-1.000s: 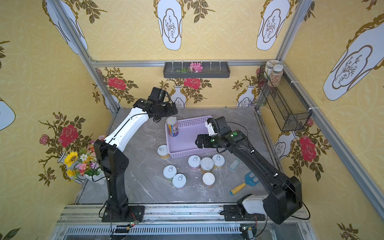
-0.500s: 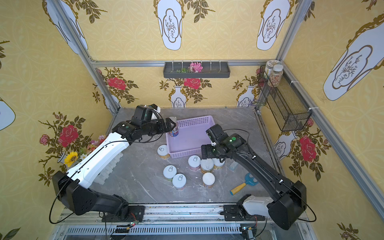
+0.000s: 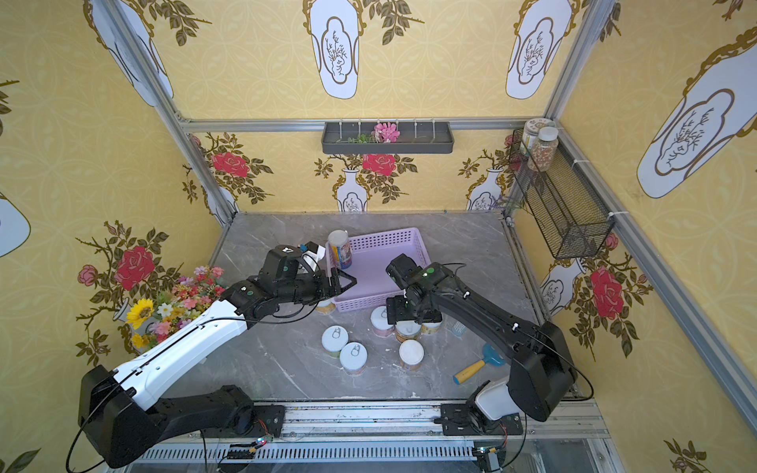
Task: Put the canned food in the basket
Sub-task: Pick up the canned food from the center of the board.
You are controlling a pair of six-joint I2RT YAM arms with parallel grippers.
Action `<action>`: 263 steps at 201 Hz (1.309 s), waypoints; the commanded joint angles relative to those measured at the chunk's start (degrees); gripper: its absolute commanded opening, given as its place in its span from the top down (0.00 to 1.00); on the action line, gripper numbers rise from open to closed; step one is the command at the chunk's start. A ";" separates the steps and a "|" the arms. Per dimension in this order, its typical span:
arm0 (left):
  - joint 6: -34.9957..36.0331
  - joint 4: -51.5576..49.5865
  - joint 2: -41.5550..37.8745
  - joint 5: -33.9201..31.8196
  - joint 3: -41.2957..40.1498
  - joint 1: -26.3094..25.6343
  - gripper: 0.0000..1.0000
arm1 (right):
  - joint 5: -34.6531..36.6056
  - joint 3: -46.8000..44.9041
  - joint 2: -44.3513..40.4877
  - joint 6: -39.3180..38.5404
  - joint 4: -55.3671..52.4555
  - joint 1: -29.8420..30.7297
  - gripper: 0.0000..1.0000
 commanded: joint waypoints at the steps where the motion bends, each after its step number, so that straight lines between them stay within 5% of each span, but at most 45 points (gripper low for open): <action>1: -1.78 1.24 -0.88 1.43 -1.23 -0.02 0.00 | 0.43 1.11 2.01 0.88 -1.09 0.00 0.03; 79: -0.04 -3.44 -1.65 -1.05 -1.55 -0.04 0.00 | 1.49 2.60 7.78 1.82 -1.67 0.10 0.01; 263: 1.29 -4.28 -0.16 -1.73 -0.22 -0.06 0.00 | 0.54 2.46 12.30 1.28 -1.33 0.14 0.21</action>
